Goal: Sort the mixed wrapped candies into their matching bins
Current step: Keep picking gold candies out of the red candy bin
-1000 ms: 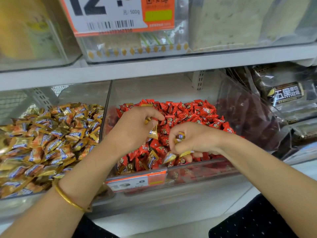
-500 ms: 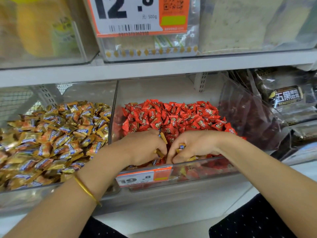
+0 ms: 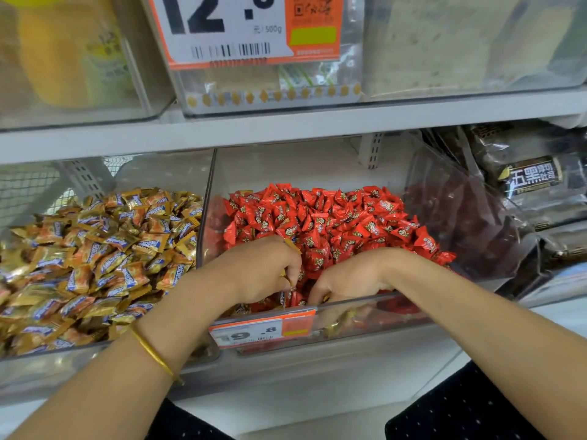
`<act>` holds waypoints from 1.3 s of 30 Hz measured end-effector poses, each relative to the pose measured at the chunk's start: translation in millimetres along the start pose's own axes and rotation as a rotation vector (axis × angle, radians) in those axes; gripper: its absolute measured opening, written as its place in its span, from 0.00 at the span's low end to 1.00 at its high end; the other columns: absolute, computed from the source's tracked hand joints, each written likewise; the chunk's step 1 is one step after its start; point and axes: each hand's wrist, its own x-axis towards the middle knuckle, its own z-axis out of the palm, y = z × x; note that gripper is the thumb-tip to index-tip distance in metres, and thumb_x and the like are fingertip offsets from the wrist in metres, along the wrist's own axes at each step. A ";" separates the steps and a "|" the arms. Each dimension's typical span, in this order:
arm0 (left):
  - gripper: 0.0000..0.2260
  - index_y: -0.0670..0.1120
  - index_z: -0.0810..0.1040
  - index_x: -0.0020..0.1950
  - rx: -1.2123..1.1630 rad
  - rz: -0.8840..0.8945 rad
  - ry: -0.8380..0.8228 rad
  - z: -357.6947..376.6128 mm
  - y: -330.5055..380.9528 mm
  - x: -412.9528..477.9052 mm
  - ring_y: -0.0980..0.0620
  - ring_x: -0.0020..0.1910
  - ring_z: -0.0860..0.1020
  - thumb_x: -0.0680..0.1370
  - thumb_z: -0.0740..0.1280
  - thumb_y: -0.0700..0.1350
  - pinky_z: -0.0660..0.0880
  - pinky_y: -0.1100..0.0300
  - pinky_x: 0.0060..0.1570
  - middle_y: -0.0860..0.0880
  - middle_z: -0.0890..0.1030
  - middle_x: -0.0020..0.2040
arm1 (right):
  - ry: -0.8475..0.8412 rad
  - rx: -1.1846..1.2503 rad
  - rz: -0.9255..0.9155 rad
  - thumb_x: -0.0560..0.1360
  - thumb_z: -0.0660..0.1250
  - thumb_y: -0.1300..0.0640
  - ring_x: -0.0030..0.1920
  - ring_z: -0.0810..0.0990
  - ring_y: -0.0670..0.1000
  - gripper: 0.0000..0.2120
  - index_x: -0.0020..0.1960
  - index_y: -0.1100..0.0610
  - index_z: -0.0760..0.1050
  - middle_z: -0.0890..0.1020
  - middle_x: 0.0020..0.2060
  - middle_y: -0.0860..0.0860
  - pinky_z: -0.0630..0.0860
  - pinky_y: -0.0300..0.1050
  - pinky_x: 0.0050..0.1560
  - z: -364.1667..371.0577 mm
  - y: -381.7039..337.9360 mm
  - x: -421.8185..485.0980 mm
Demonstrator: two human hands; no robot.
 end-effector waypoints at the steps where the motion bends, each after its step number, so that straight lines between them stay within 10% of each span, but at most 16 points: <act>1: 0.05 0.47 0.80 0.51 -0.004 -0.005 0.000 0.1 -0.7 0.2 0.59 0.47 0.69 0.77 0.66 0.42 0.69 0.64 0.52 0.57 0.69 0.45 | -0.016 0.005 0.008 0.77 0.65 0.50 0.41 0.71 0.53 0.07 0.50 0.52 0.77 0.76 0.43 0.55 0.69 0.41 0.34 -0.4 0.4 -0.8; 17: 0.02 0.49 0.79 0.46 -0.105 0.003 0.123 1.8 -8.0 5.3 0.58 0.48 0.69 0.76 0.68 0.42 0.66 0.63 0.49 0.59 0.70 0.43 | 0.143 0.342 -0.188 0.76 0.66 0.55 0.23 0.68 0.43 0.06 0.50 0.56 0.79 0.77 0.31 0.49 0.61 0.34 0.21 -12.1 18.5 -31.5; 22: 0.02 0.46 0.80 0.45 -0.557 -0.029 0.346 -12.8 0.7 -1.5 0.61 0.31 0.75 0.76 0.68 0.40 0.77 0.64 0.35 0.55 0.75 0.39 | 0.272 0.720 -0.372 0.72 0.65 0.53 0.20 0.65 0.45 0.08 0.40 0.56 0.79 0.73 0.29 0.52 0.58 0.34 0.20 -20.9 29.8 -56.8; 28: 0.05 0.45 0.81 0.42 -1.006 -0.068 0.540 -34.7 16.6 -39.9 0.55 0.36 0.78 0.76 0.67 0.38 0.79 0.62 0.33 0.42 0.78 0.50 | 0.443 0.961 -0.573 0.73 0.63 0.54 0.20 0.63 0.45 0.09 0.41 0.60 0.73 0.71 0.30 0.54 0.51 0.37 0.23 -13.5 7.9 -68.0; 34: 0.04 0.45 0.81 0.42 -1.113 -0.329 0.743 -39.5 -39.8 -95.3 0.53 0.26 0.77 0.76 0.68 0.40 0.78 0.59 0.33 0.44 0.79 0.44 | 0.633 0.635 -0.561 0.78 0.64 0.55 0.22 0.67 0.46 0.07 0.50 0.57 0.77 0.73 0.27 0.50 0.60 0.35 0.20 -7.1 -98.5 -39.2; 39: 0.09 0.47 0.79 0.57 -0.918 -0.436 0.760 -51.8 -101.5 -108.3 0.58 0.42 0.80 0.80 0.62 0.44 0.76 0.65 0.41 0.46 0.81 0.49 | 0.532 0.364 -0.412 0.76 0.62 0.42 0.57 0.77 0.48 0.26 0.71 0.51 0.65 0.72 0.64 0.49 0.80 0.43 0.45 -30.1 -178.8 1.3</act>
